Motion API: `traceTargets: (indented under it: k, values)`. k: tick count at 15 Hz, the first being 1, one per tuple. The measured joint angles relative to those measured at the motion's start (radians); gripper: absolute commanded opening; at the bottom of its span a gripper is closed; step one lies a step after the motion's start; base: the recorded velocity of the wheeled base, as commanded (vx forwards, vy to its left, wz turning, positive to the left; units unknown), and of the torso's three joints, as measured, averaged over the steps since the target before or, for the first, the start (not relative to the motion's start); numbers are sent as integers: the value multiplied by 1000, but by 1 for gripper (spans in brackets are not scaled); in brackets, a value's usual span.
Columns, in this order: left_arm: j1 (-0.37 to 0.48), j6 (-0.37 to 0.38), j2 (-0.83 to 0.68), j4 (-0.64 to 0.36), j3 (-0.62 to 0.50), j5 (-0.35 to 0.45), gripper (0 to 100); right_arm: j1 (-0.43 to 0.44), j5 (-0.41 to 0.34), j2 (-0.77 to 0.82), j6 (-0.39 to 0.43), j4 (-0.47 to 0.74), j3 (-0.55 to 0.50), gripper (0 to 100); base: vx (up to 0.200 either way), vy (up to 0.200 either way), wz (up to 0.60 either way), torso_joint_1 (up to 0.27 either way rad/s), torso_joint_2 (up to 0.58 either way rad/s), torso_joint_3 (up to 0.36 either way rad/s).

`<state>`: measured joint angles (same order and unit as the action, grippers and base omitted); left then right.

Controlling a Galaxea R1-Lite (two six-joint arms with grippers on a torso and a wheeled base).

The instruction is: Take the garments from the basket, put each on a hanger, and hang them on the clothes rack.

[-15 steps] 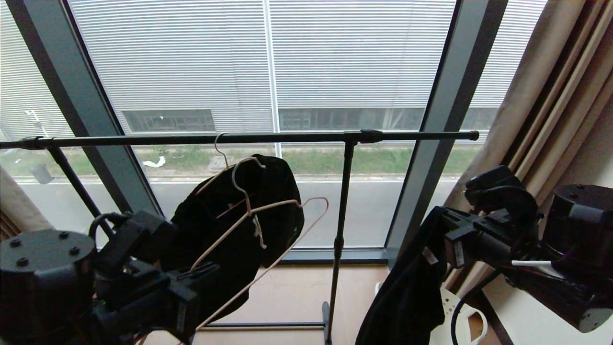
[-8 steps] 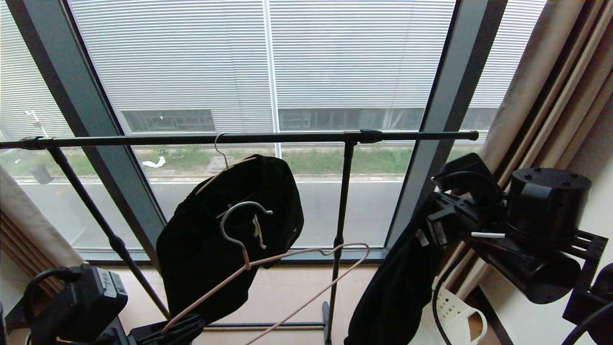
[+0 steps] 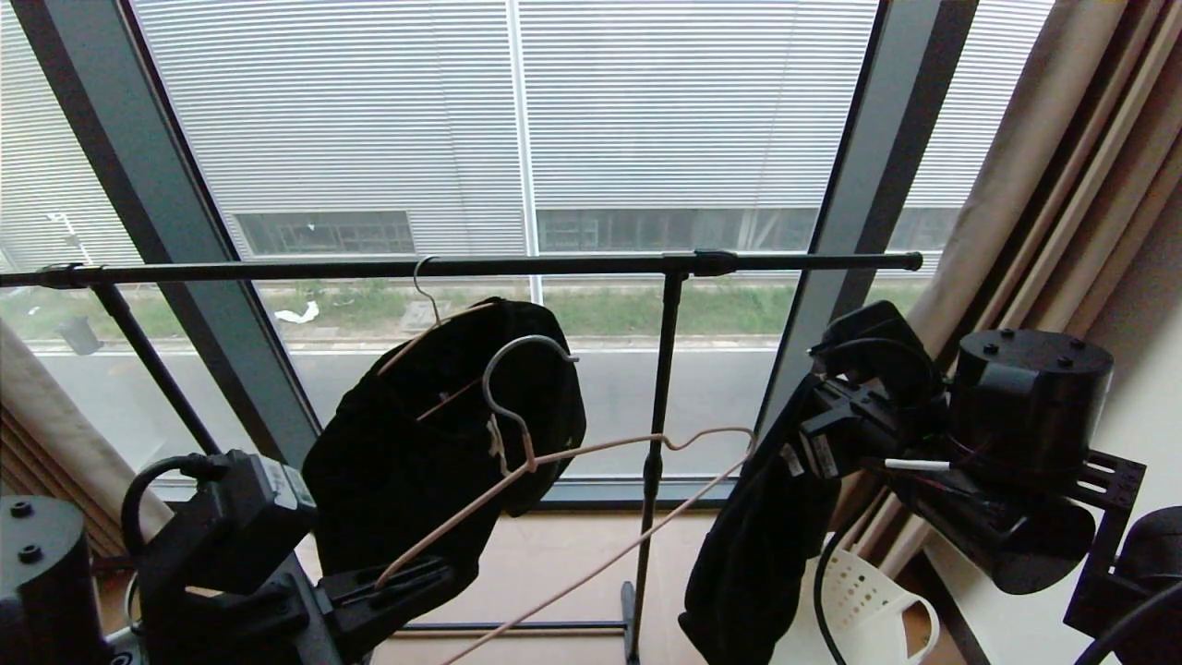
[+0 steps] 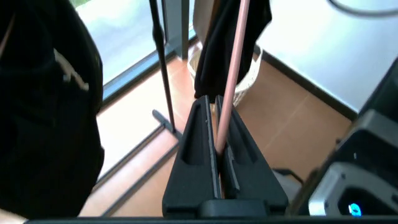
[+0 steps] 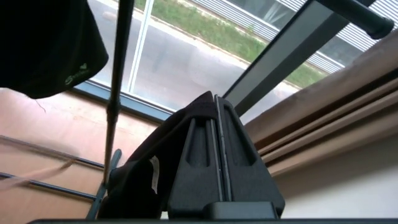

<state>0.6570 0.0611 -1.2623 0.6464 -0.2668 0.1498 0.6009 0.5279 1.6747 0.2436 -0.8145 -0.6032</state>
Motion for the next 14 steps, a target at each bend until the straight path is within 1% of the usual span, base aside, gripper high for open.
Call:
traceTargets:
  k: [4,6,9,14]
  values:
    - [2,-3,-88,76,-10,6,0,1,-5,3,-6,-1,0,0,0,0,0,0,0,0]
    - [3,-10,-107,78,-13,16,0,1,-2,10,-6,-20,-7,0,0,0,0,0,0,0]
    - [3,-66,-126,77,-14,20,0,0,4,47,-4,-143,-8,0,0,0,0,0,0,0]
    - [4,-94,-160,81,-30,21,0,0,3,79,-5,-153,-8,0,0,0,0,0,0,0]
